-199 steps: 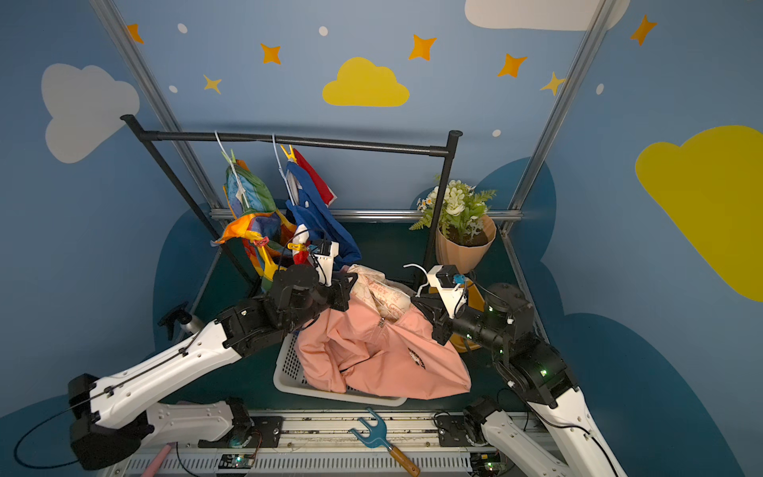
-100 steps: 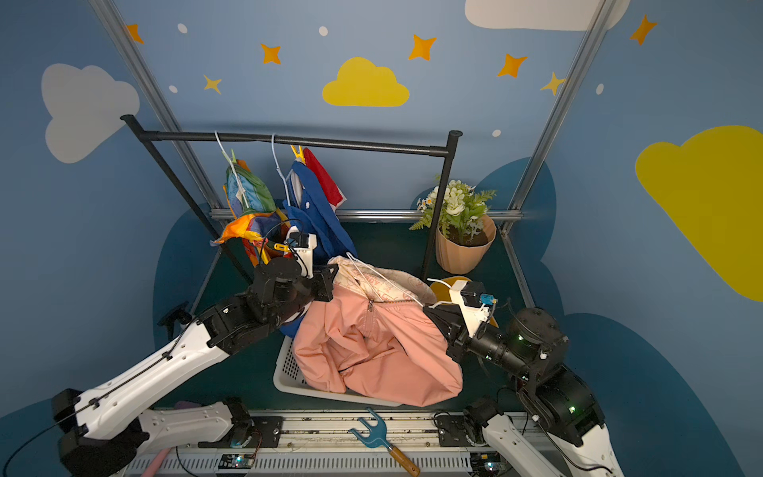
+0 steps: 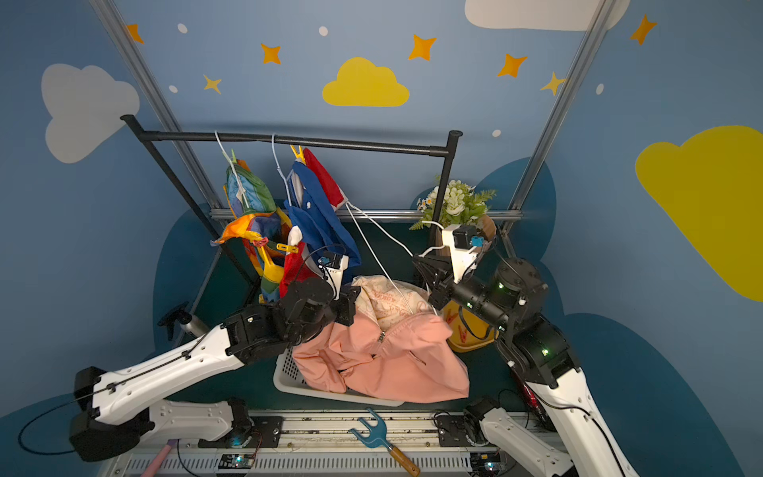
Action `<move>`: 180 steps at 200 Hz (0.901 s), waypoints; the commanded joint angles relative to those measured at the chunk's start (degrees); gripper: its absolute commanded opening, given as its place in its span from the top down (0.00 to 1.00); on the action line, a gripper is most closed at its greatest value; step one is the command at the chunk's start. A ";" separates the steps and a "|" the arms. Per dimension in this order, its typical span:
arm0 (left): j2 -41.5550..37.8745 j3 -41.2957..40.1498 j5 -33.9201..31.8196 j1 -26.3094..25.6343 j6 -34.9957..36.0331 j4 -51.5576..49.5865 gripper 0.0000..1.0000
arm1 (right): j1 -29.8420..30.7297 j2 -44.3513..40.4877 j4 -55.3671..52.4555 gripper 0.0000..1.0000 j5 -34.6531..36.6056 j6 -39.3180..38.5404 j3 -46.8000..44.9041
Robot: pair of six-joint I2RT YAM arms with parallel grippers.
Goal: Remove the clothespins securing jackets to the hanger
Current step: Remove the jacket from the hanger.
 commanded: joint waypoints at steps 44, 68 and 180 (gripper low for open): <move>0.46 0.15 -4.98 -4.78 2.09 1.90 0.96 | 4.23 4.63 12.58 1.00 3.48 0.92 1.20; -2.85 -2.64 -7.97 -4.78 2.75 0.97 0.96 | 4.42 9.11 -0.44 1.00 9.77 -6.24 11.60; -9.14 -8.18 -8.87 -4.65 5.61 3.42 0.96 | 5.57 27.61 -14.98 1.00 27.82 -10.50 34.25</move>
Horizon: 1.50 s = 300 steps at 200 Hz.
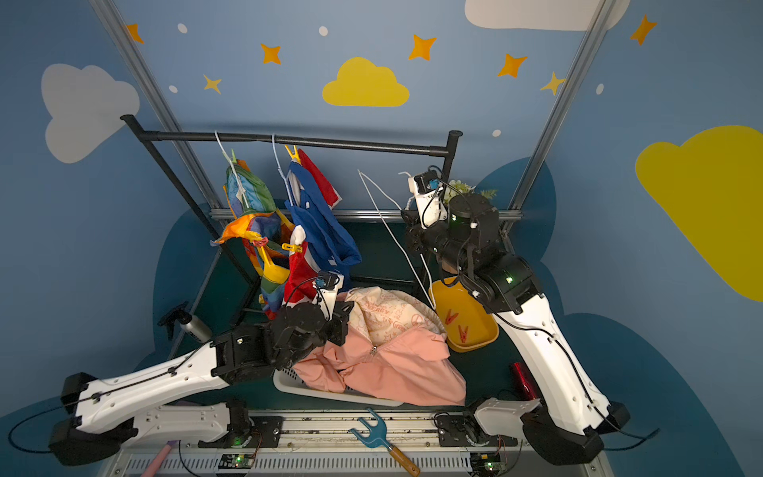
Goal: Remove the clothespins securing jackets to the hanger
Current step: Remove the jacket from the hanger, then place the hanger on the clothesline.
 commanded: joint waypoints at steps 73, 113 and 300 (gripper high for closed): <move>-1.11 -0.73 -0.67 0.51 2.55 2.88 0.96 | 0.78 4.66 2.32 1.00 10.92 1.17 8.28; -1.74 -1.76 0.08 0.95 2.34 3.64 0.96 | 0.96 6.01 1.80 1.00 12.23 0.58 11.55; -4.66 -3.55 1.39 1.76 1.31 4.11 0.96 | -2.52 8.91 -1.01 0.83 8.29 4.06 11.44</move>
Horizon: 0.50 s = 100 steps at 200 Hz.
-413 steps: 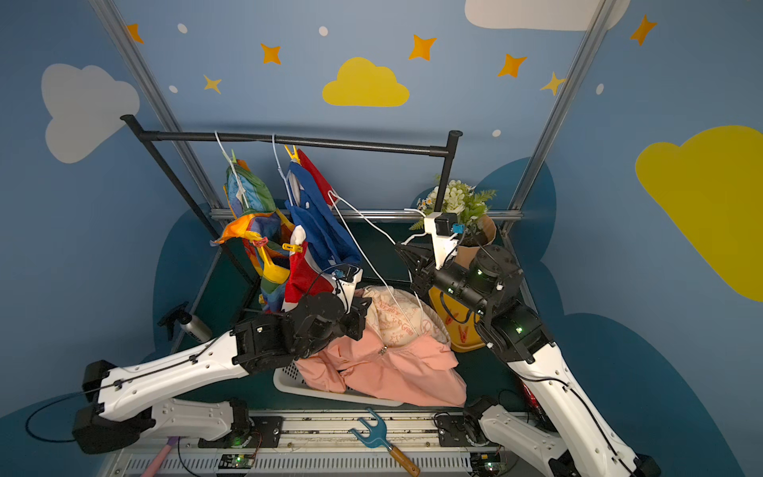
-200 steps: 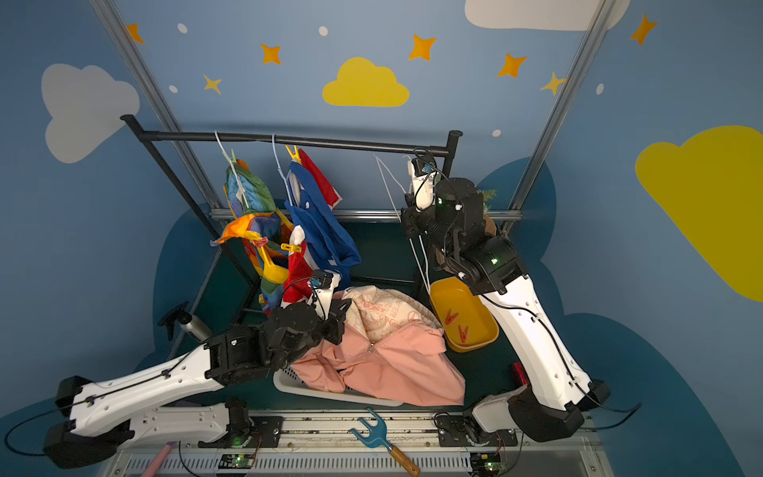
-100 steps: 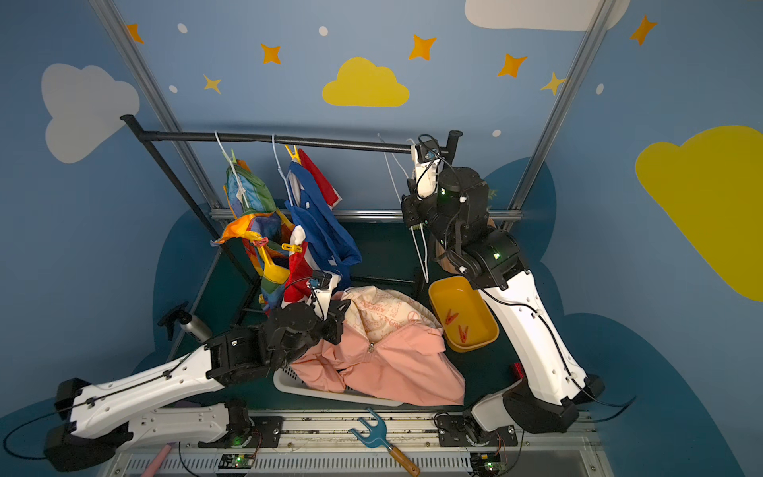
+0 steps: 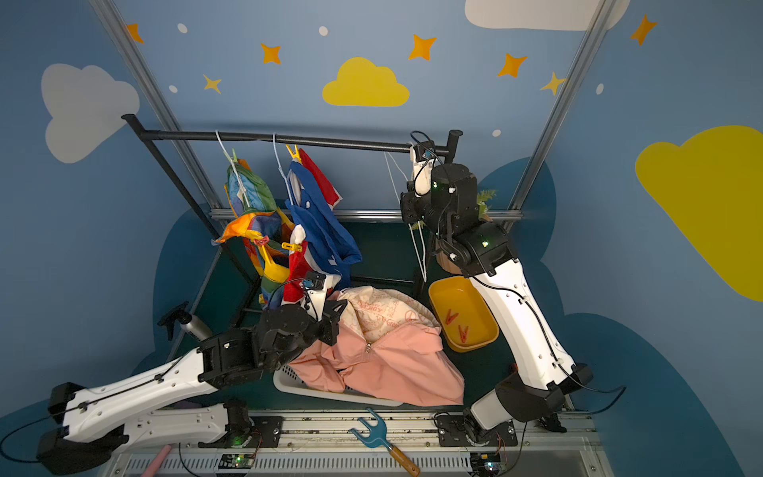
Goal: Remove the clothespins securing jackets to the hanger
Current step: Place the hanger on the clothesline.
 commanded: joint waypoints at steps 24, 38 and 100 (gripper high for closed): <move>-0.31 0.63 -0.95 0.36 0.41 1.34 0.96 | 0.58 -4.12 -2.67 0.38 -2.54 0.03 -1.65; -0.52 0.68 -1.30 0.45 0.72 1.95 0.96 | 1.25 -6.63 -3.00 0.28 -3.64 -1.14 -3.65; -0.80 1.33 -2.02 0.45 0.78 2.92 0.96 | 3.18 -18.64 -9.09 0.09 -7.56 -4.07 -12.09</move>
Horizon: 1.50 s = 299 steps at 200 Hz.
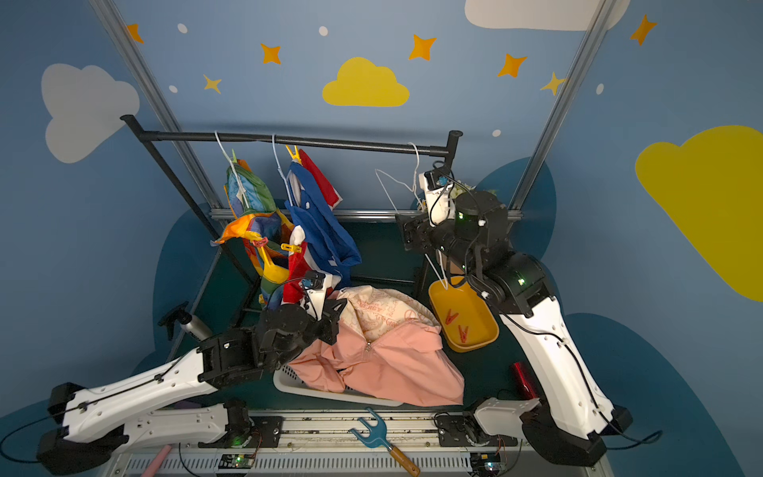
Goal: Remove the clothespins securing jackets to the hanger
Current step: Place the hanger on the clothesline, then place the jacket in the basket.
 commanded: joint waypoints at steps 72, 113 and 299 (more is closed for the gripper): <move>-0.12 3.81 -3.22 0.43 0.15 0.77 0.96 | 0.56 -4.70 -5.16 0.07 0.54 -3.28 0.26; -1.55 4.30 -5.54 0.48 0.94 -0.10 0.96 | 0.89 -10.83 -10.34 0.07 4.57 -1.13 -0.97; -1.88 8.27 -4.90 3.82 1.83 -4.78 0.96 | 4.41 -32.45 -27.34 0.13 -11.93 13.85 -28.49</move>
